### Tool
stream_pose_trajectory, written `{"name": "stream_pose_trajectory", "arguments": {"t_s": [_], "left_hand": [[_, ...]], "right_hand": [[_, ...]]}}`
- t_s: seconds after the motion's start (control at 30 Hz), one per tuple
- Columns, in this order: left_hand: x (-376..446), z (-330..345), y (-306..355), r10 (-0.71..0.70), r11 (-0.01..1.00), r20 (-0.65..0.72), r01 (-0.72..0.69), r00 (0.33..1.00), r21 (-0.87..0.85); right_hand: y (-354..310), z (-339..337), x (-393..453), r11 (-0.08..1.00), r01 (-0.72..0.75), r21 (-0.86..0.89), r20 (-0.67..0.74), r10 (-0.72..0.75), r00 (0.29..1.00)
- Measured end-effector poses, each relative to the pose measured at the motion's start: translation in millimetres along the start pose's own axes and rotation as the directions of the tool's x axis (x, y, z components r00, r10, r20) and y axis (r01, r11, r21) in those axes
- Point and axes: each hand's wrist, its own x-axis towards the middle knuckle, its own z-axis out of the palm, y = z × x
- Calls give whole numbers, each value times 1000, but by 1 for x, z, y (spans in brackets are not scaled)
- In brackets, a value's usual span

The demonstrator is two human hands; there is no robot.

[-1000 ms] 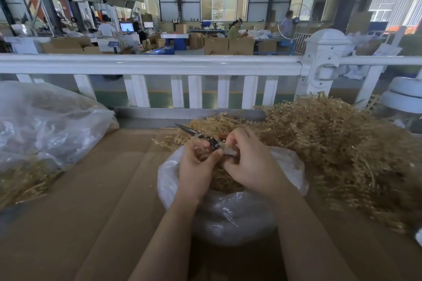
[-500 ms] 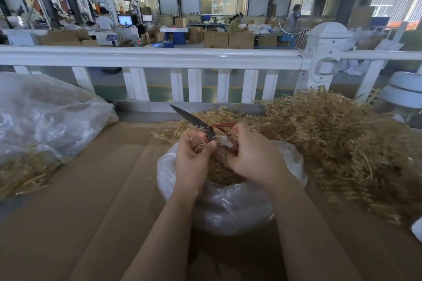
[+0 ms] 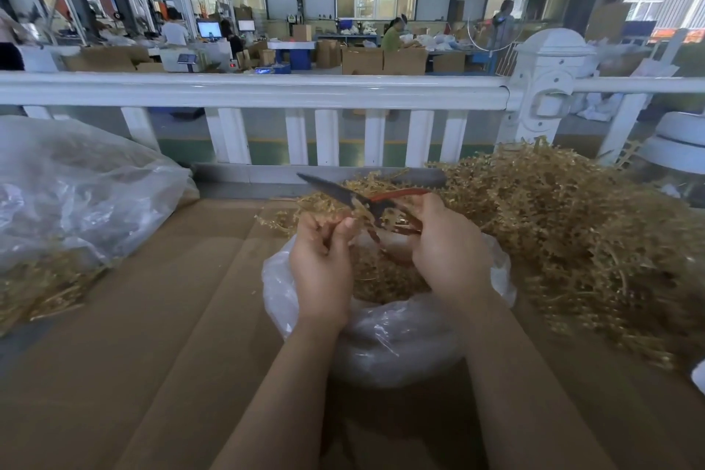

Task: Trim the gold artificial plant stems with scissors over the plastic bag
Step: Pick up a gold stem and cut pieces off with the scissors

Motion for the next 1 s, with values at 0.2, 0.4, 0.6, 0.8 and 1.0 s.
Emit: {"name": "stream_pose_trajectory", "arguments": {"t_s": [0.2,0.4,0.6,0.8,1.0], "left_hand": [[1,-3,10,-70,972,114,94,991,-215],[4,-5,9,-104,968,143,134,984,-212],[6,-6,6,-151,957,99,170,984,-233],[6,-9,7,-168,950,86,185,982,-250],[7,-9,7,-174,938,160,213,972,-274]], "right_hand": [[15,-9,1,996,-67,65,-58,71,996],[19,-11,7,921,-200,334,92,180,979],[10,-22,8,598,-349,721,357,110,927],[8,-24,5,455,-398,797,441,12,897],[2,-15,6,545,-314,777,362,22,932]]}}
